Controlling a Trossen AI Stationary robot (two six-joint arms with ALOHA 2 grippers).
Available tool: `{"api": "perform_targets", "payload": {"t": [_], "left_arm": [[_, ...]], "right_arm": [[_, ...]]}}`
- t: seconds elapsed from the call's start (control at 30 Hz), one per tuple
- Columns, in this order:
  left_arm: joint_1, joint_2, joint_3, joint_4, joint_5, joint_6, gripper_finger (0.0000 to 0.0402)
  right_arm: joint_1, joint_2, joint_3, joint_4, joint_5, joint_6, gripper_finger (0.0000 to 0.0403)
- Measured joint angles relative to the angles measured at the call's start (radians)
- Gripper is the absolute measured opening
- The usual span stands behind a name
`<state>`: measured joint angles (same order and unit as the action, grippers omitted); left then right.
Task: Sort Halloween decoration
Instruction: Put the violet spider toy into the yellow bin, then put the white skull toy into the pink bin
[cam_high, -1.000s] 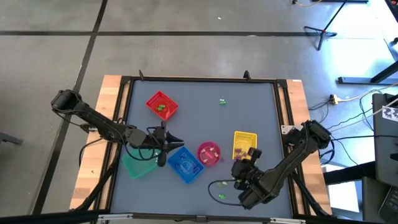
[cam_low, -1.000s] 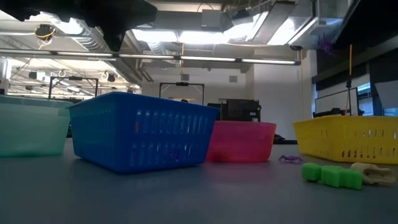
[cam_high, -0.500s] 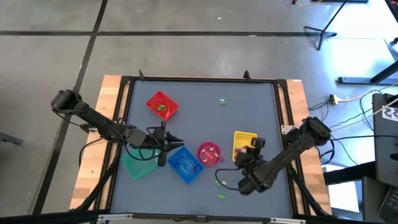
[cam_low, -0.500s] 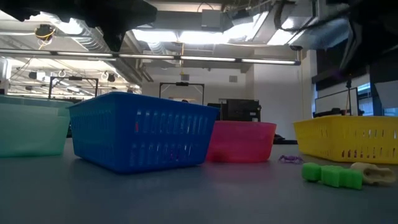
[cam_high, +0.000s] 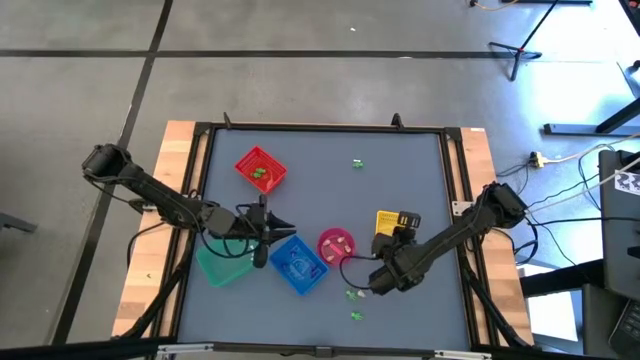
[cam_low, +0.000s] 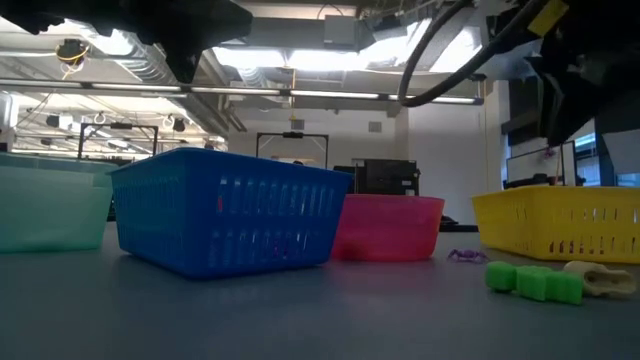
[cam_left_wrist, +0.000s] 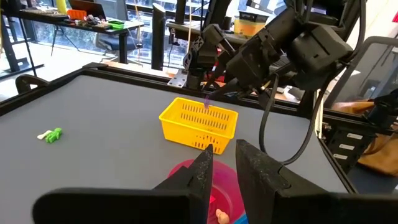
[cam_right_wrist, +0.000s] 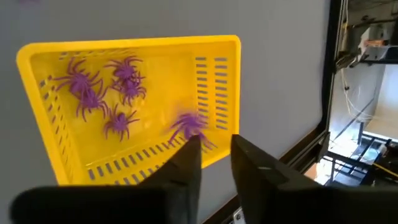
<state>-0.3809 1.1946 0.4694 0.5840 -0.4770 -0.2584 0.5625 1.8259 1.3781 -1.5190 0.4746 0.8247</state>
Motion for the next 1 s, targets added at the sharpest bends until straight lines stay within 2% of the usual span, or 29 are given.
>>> {"api": "perform_targets", "payload": {"t": [0.1,0.23,0.6,0.77,0.9,1.0], "left_arm": [[0.0,0.0,0.0,0.0,0.0,0.0,0.0056],[0.0,0.0,0.0,0.0,0.0,0.0,0.0056],[0.0,0.0,0.0,0.0,0.0,0.0,0.0056],[0.0,0.0,0.0,0.0,0.0,0.0,0.0056],[0.0,0.0,0.0,0.0,0.0,0.0,0.0056],[0.0,0.0,0.0,0.0,0.0,0.0,0.0056]], "right_arm": [[-0.003,0.0,0.0,0.0,-0.034,-0.003,0.0115],[0.0,0.0,0.01,-0.003,-0.051,-0.002,0.0135],[0.0,0.0,0.184,-0.004,-0.088,0.0,0.0136],[0.001,0.0,0.226,0.181,-0.183,-0.017,0.0136],[0.01,0.0,0.212,0.391,-0.331,-0.08,0.0136],[0.033,0.0,0.187,0.547,-0.366,-0.144,0.0136]]}}
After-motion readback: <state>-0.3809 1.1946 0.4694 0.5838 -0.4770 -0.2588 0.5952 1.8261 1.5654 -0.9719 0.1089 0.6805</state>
